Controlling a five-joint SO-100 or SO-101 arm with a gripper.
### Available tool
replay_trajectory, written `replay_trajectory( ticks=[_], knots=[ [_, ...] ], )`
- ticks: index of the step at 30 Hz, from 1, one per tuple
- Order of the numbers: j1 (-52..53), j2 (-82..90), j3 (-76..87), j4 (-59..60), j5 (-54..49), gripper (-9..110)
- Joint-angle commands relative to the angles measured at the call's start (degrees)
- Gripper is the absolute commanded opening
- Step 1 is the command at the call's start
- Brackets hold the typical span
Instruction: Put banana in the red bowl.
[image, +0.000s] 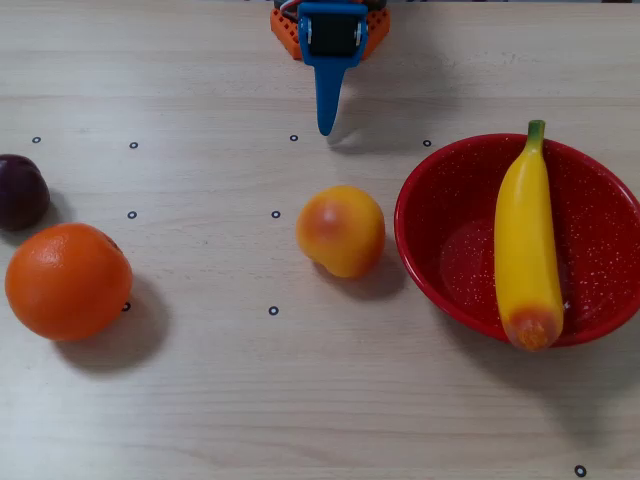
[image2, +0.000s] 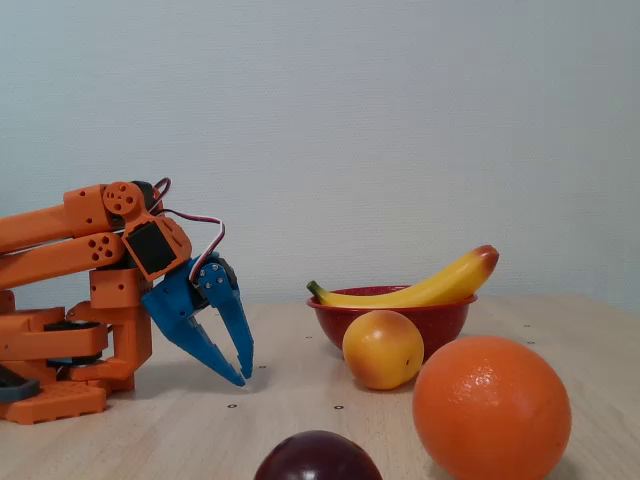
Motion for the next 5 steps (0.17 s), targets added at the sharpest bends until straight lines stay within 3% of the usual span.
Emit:
replay_trajectory(
  ticks=[1, 5],
  knots=[
    [-1.1, 0.8, 0.1, 3.1, -1.7, 0],
    [-1.1, 0.8, 0.1, 3.1, -1.7, 0]
  ],
)
